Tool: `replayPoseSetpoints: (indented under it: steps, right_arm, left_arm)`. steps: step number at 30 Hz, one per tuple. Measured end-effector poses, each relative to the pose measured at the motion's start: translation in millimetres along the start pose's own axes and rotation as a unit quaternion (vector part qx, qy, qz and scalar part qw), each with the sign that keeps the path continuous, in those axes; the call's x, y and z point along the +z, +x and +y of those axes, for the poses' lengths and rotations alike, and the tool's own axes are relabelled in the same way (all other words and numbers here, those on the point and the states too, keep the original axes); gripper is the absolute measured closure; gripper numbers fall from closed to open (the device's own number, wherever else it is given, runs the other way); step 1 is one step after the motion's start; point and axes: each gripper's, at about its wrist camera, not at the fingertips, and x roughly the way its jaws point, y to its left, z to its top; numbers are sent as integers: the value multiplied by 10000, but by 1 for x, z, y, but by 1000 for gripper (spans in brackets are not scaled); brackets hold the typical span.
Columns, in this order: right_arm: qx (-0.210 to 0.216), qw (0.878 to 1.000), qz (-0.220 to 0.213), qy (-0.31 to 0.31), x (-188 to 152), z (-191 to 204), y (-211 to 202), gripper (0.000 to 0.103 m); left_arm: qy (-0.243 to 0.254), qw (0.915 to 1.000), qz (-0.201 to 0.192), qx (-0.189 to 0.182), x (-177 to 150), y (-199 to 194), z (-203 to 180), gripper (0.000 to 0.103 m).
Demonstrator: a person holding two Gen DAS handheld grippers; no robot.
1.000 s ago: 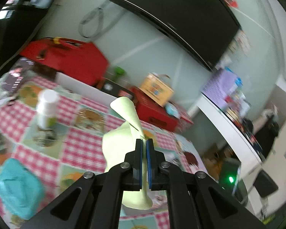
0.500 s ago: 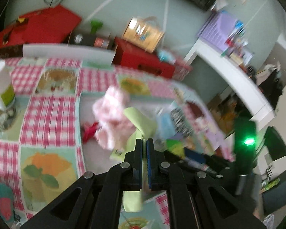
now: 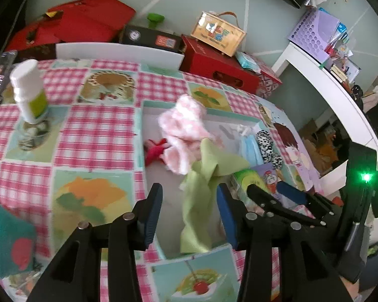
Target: Organize soft objects
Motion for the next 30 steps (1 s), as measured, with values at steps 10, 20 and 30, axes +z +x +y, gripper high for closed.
replayPoseSetpoints:
  steps: [10,20,30]
  right_arm:
    - [68,9997,39,-232,-23,18,-22,29]
    - [-2,9994,294,-176,-60,20,-40,0]
    - [-22,9993,334,-183,-70,19,-61,0]
  left_arm:
    - [-335,9956,-270,829,-12,-29,25,11]
    - [-302,9879,-51,1520,-48,-54,38,2]
    - [-359,9838,-28,1758,-70,-74,45,2]
